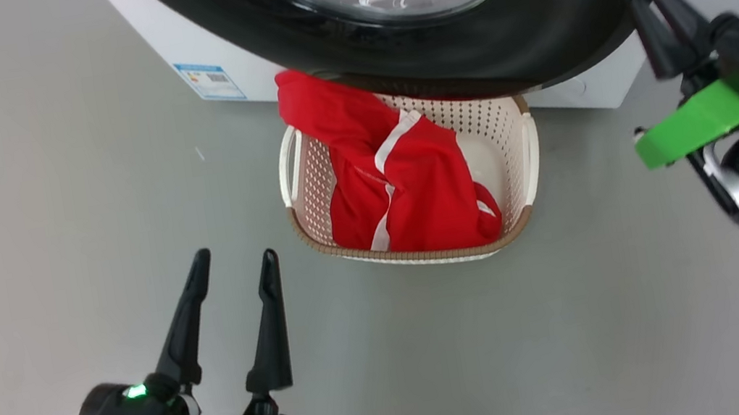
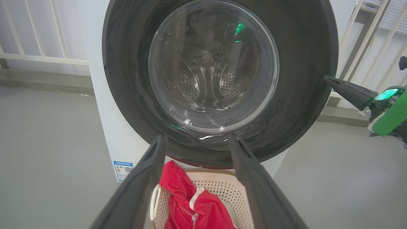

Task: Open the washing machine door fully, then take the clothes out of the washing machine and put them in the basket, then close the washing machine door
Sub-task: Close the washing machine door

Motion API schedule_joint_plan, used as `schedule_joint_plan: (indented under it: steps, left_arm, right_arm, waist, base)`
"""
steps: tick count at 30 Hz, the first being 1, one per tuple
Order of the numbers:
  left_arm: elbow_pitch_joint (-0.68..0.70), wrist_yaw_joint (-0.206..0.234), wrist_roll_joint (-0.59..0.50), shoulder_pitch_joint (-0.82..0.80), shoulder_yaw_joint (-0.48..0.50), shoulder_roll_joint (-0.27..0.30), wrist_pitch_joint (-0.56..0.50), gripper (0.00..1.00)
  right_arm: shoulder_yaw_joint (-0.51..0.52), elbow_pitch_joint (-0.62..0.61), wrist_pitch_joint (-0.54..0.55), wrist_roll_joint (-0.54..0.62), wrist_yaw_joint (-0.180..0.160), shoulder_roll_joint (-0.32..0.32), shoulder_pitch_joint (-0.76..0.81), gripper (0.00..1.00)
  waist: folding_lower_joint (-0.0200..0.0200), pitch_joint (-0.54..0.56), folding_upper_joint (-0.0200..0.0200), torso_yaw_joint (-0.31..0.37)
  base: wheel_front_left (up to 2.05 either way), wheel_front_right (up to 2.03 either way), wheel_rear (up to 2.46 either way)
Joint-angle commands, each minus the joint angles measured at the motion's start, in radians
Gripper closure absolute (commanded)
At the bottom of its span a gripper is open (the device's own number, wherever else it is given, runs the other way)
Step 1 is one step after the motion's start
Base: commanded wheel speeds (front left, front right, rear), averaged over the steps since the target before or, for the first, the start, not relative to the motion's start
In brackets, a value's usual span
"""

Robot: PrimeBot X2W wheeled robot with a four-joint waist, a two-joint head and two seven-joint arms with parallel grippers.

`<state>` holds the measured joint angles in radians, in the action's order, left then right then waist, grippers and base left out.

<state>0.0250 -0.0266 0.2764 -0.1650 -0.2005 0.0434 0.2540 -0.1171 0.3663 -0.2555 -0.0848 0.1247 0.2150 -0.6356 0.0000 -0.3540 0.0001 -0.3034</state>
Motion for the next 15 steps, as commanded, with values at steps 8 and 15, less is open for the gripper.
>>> schedule_joint_plan:
  steps: [8,15]
  left_arm:
    - [0.039,0.012,0.014,-0.044,0.019,0.007,0.008,0.0]
    - [0.039,0.018,0.017,-0.057,0.005,0.007,0.008,0.0]
  right_arm:
    - [-0.026,0.037,-0.006,-0.015,0.006,0.026,-0.136,1.0]
    - [-0.024,0.072,-0.006,-0.014,0.006,0.035,-0.207,1.0]
  waist:
    - [0.0,-0.073,-0.0001,-0.02]
    - [0.0,-0.091,-0.0001,-0.023]
  base:
    - [0.0,0.0,0.0]
    - [0.0,0.0,0.0]
